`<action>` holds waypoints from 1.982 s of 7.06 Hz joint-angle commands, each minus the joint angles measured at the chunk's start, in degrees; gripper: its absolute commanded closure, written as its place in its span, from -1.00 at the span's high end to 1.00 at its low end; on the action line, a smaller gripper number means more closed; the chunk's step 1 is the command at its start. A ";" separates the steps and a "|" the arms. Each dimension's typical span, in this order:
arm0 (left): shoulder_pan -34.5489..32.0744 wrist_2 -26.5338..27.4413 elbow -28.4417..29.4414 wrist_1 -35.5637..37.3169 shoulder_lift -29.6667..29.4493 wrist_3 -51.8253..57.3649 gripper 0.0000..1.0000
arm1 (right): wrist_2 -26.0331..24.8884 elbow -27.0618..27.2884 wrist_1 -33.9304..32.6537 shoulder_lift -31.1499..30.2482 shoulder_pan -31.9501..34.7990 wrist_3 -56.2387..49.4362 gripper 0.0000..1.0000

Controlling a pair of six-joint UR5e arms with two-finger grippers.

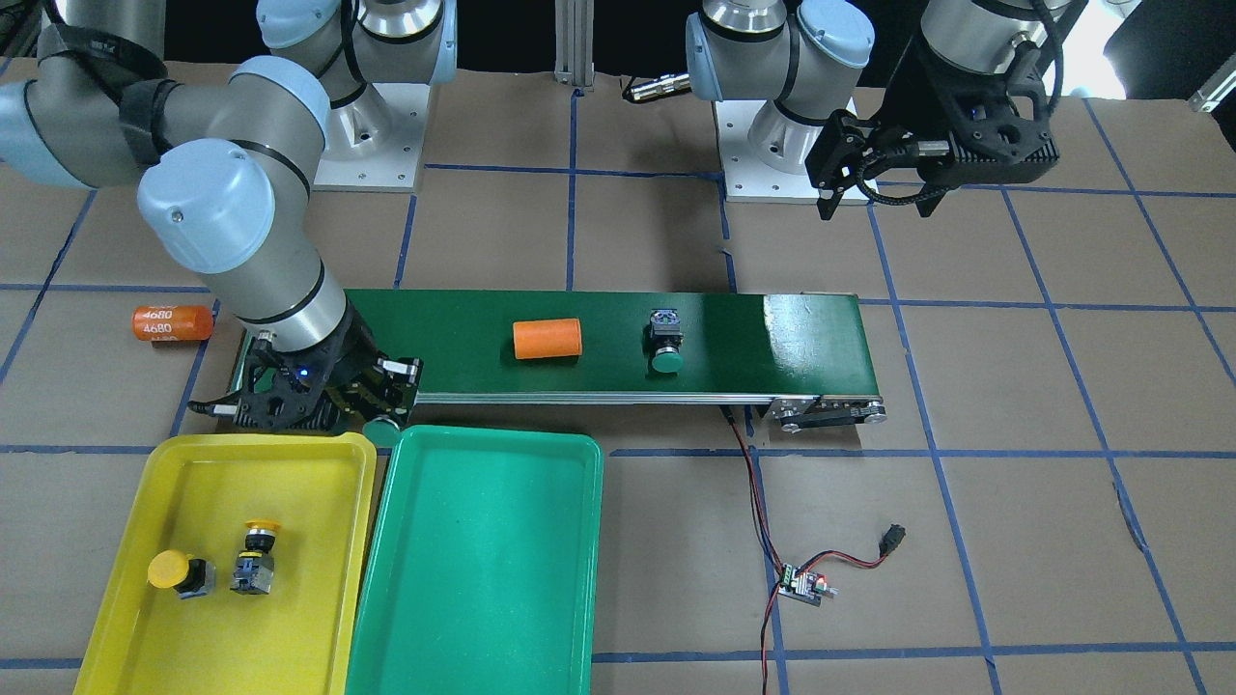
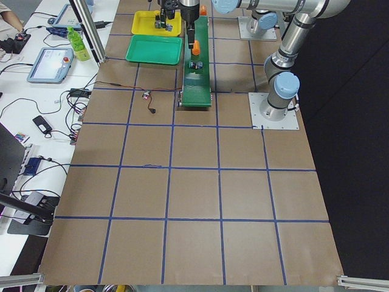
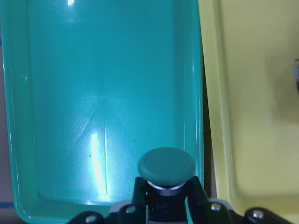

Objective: Sort buttons by color to trays
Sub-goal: 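Carry the green button into the green tray and release it, then raise the right gripper and move it back toward the belt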

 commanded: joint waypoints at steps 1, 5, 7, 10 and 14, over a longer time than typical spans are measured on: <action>0.01 -0.08 0.13 0.09 0.03 0.00 1.00 | 0.34 -1.62 -2.73 3.69 0.13 0.02 0.20; 0.01 -0.08 0.22 0.18 -0.06 0.00 1.00 | -0.89 -1.45 4.31 -5.31 -0.66 0.11 1.00; 0.01 -0.08 0.13 0.18 -0.06 0.00 1.00 | -0.98 -1.36 18.11 -16.38 -3.98 -0.07 1.00; 0.01 -0.08 0.13 0.18 -0.05 0.00 1.00 | -3.42 2.74 32.30 -24.86 -4.35 -1.81 1.00; 0.01 -0.08 0.04 0.18 -0.06 0.08 1.00 | -4.31 5.85 31.26 -25.04 -7.94 -9.57 1.00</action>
